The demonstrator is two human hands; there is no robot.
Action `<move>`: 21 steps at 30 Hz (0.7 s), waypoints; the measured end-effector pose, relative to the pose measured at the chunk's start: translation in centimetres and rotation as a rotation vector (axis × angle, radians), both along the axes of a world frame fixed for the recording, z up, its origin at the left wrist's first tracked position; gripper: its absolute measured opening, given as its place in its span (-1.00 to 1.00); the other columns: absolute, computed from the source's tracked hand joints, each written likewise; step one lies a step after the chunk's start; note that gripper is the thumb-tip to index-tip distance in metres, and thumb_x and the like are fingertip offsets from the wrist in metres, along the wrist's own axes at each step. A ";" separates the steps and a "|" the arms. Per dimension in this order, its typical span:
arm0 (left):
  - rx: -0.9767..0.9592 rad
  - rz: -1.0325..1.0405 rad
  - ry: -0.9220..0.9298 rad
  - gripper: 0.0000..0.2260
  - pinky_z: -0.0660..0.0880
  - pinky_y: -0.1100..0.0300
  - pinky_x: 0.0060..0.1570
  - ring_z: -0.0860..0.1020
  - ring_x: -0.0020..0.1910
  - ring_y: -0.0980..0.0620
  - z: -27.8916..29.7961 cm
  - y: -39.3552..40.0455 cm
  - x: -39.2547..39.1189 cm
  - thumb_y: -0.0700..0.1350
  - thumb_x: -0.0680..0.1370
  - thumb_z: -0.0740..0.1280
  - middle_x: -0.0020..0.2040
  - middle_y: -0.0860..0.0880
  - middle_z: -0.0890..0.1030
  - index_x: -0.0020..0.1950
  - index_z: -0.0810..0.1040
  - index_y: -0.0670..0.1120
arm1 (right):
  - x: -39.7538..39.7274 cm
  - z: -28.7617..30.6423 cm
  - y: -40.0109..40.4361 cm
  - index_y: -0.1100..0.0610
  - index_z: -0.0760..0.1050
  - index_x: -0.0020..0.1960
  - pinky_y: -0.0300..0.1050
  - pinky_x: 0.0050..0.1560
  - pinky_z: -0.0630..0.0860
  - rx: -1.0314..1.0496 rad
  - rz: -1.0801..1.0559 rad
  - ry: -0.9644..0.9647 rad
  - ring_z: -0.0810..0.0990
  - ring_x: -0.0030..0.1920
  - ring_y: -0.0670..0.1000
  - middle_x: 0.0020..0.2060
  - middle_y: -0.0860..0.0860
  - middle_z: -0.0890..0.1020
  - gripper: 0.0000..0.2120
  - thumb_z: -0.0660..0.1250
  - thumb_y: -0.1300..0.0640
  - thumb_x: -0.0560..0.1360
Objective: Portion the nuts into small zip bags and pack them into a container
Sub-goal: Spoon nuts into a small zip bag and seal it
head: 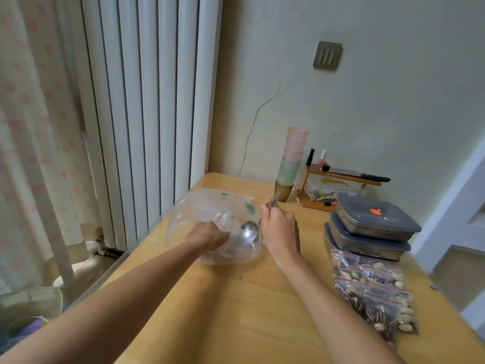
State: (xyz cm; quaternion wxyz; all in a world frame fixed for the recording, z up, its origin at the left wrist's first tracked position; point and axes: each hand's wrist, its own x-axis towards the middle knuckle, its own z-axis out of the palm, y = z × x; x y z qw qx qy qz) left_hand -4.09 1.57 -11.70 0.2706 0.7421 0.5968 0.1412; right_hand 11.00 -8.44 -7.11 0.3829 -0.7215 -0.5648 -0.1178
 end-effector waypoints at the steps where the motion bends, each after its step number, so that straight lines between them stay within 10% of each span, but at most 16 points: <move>1: 0.004 0.009 0.000 -0.63 0.58 0.03 0.08 0.57 -0.05 -0.10 -0.1 0.3 0.2 0.24 0.52 0.23 -0.15 -0.03 0.57 -0.14 0.56 -0.05 | -0.1 -0.1 0.0 0.19 0.56 -0.10 -0.02 -0.34 0.54 -0.013 -0.005 -0.018 0.63 -0.35 0.12 -0.34 0.11 0.64 -0.60 0.11 0.01 0.74; 9: -0.016 0.074 -0.067 -0.77 0.49 0.14 -0.14 0.59 -0.10 -0.11 -0.4 0.9 1.5 -0.04 0.51 0.19 -0.04 -0.12 0.62 -0.07 0.57 -0.15 | -0.1 -0.4 0.0 0.21 0.60 0.07 -0.06 -0.34 0.45 -0.075 -0.020 -0.041 0.65 -0.28 0.15 -0.29 0.13 0.66 -0.59 0.06 0.00 0.74; 13: -0.017 0.129 -0.239 -0.81 0.55 0.17 -0.36 0.63 -0.35 -0.12 0.0 0.5 2.0 -0.11 0.46 0.20 -0.37 -0.11 0.62 -0.23 0.56 -0.16 | 0.3 -0.5 -0.1 0.18 0.57 0.06 -0.02 -0.34 0.58 -0.072 -0.057 0.004 0.65 -0.33 0.10 -0.33 0.07 0.64 -0.62 0.05 0.00 0.73; 21: -0.124 0.169 -0.559 -0.73 0.43 0.21 -0.41 0.55 -0.28 -0.04 -0.1 1.7 2.8 -0.04 0.49 0.33 -0.03 -0.18 0.71 -0.06 0.69 -0.21 | 0.3 -0.9 0.6 0.15 0.54 0.00 -0.05 -0.38 0.61 -0.120 -0.148 0.185 0.67 -0.42 0.06 -0.35 0.07 0.65 -0.63 0.05 -0.03 0.73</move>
